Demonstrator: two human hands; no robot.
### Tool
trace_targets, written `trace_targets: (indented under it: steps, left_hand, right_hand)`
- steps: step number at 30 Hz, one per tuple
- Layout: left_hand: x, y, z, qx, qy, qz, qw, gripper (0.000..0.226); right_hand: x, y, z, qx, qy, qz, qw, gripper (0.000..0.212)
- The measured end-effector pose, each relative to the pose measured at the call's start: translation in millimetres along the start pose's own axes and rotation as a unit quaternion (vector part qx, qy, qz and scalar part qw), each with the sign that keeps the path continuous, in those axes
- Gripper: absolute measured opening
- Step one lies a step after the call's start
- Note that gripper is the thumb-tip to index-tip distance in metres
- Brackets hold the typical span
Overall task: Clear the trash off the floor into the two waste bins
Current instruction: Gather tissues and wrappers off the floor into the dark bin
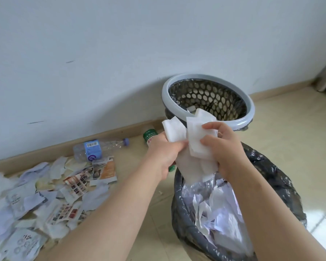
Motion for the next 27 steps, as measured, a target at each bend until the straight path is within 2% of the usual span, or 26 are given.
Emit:
trace_targets:
  steps: [6, 9, 10, 12, 14, 17, 19, 21, 23, 25, 27]
  left_hand:
    - [-24, -23, -2, 0.002, -0.02, 0.064, 0.998, 0.019]
    - [-34, -34, -5, -0.003, -0.036, 0.156, 0.987, 0.012]
    - [-35, -34, -6, -0.029, -0.038, 0.223, 0.974, 0.016]
    - [-40, -31, -8, -0.094, -0.039, 0.373, 0.922, 0.03]
    - [-42, -27, -11, -0.147, -0.03, 0.45, 0.881, 0.039]
    - [-40, -23, -11, -0.194, -0.019, 0.473, 0.859, 0.034]
    - [-36, -20, -10, -0.215, -0.02, 0.472, 0.855, 0.029]
    - [-30, -16, -9, -0.221, -0.014, 0.453, 0.864, 0.024]
    - [-21, -14, -7, -0.216, -0.002, 0.43, 0.877, 0.021]
    - [-10, -11, -3, -0.206, 0.008, 0.405, 0.891, 0.018]
    - [2, -7, 1, -0.196, 0.017, 0.39, 0.9, 0.015]
  right_hand:
    - [31, 25, 4, -0.07, -0.032, -0.067, 0.995, 0.028]
    - [49, 36, 3, -0.083, -0.03, -0.149, 0.985, 0.024]
    - [51, 40, 3, -0.081, -0.026, -0.192, 0.978, 0.023]
    - [51, 54, 1, -0.079, -0.031, -0.259, 0.962, 0.022]
    - [43, 67, 2, -0.076, -0.044, -0.292, 0.952, 0.021]
    - [29, 84, 9, -0.062, -0.039, -0.352, 0.933, 0.022]
    - [20, 97, 10, -0.054, -0.045, -0.418, 0.906, 0.021]
    - [11, 109, 7, -0.039, -0.059, -0.51, 0.857, 0.022]
    - [12, 105, 3, -0.033, -0.036, -0.559, 0.828, 0.035]
    - [14, 86, 0, -0.008, 0.003, -0.585, 0.811, 0.04]
    - [13, 64, 0, 0.021, 0.043, -0.578, 0.815, 0.035]
Point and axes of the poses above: each hand's wrist, its own z-axis towards the middle knuckle, its own x-axis out of the back of the hand, y = z × x, the point moved 5 cm from there along z, towards the middle knuckle, and after that the axes turned 6 degrees about -z, right-handed, at the moved point
